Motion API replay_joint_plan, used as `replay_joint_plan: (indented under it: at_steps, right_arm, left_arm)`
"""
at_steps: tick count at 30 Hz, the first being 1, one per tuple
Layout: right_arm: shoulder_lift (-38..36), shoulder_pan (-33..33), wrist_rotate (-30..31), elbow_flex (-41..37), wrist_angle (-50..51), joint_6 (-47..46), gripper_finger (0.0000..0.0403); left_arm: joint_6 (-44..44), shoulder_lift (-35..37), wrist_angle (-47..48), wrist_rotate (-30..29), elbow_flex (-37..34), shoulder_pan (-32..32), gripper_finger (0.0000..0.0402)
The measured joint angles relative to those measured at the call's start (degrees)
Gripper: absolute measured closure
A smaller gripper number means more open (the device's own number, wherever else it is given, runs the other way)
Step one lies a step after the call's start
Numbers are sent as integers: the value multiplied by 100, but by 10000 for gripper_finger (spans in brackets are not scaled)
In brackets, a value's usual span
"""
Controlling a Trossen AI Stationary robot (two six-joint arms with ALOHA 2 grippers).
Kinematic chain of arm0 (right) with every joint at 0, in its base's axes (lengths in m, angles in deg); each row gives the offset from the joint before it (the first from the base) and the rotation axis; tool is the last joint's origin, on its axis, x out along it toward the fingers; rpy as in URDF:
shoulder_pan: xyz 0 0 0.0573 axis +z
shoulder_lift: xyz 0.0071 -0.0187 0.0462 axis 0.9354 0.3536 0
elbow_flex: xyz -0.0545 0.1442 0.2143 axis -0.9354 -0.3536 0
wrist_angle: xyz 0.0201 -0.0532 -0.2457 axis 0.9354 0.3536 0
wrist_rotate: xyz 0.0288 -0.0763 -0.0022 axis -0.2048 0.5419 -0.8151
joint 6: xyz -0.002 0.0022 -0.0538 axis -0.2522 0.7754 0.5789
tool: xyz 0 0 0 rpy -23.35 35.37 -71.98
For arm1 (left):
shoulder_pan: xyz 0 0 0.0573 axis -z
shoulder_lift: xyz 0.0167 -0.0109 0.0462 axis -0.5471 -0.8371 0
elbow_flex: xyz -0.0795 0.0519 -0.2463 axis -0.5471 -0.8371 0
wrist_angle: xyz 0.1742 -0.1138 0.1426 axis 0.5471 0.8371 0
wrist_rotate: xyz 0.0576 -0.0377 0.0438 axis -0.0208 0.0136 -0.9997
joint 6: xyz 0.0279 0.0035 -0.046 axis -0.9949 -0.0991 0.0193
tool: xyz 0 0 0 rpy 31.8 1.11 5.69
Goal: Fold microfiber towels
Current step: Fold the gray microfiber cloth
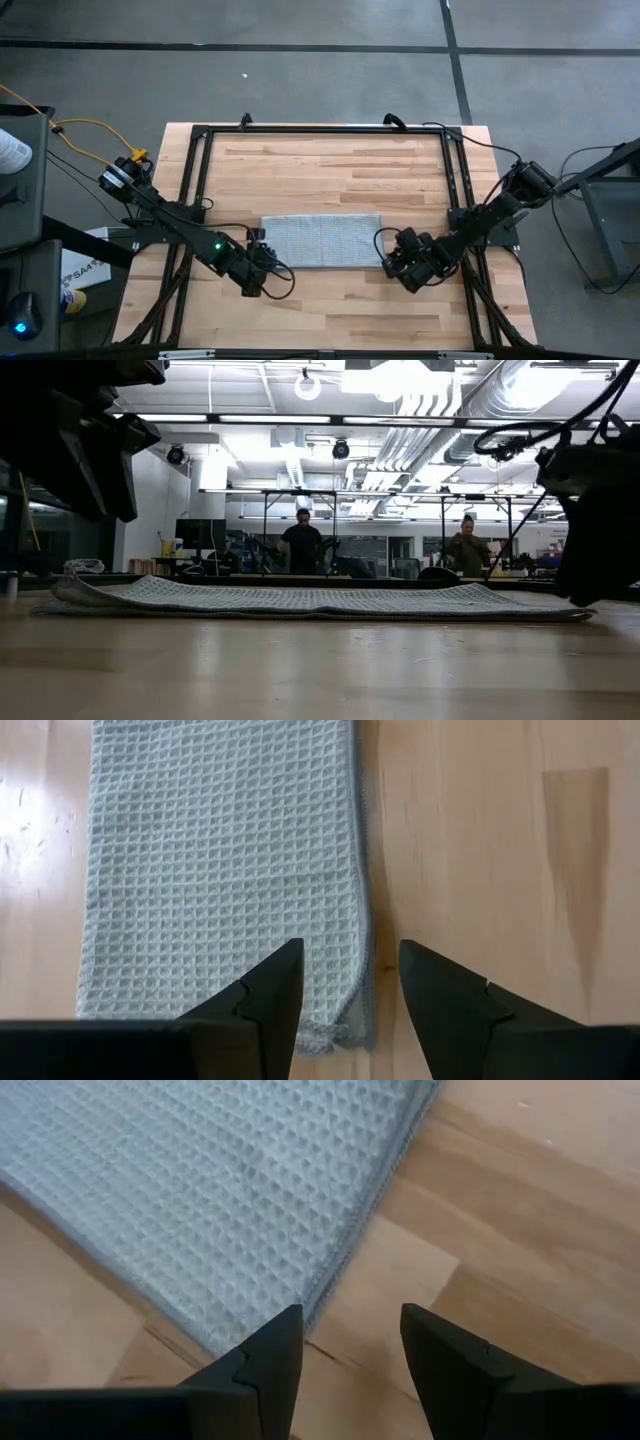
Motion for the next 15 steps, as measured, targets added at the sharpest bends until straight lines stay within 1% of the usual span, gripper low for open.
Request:
replay_joint_plan:
  at_steps: [2, 11, 15]
  right_arm:
    - [0, 0, 2, -149, -167, -43, 239]
    - [-7, -54, 514, -554, -960, -261, 239]
    - [-7, -179, 581, -582, -1052, -283, 239]
  left_arm:
    - [0, 0, -5, 63, 0, 0, 238]
    - [2, 0, -29, 66, 0, 0, 238]
    - [2, 0, -40, 66, 2, 0, 238]
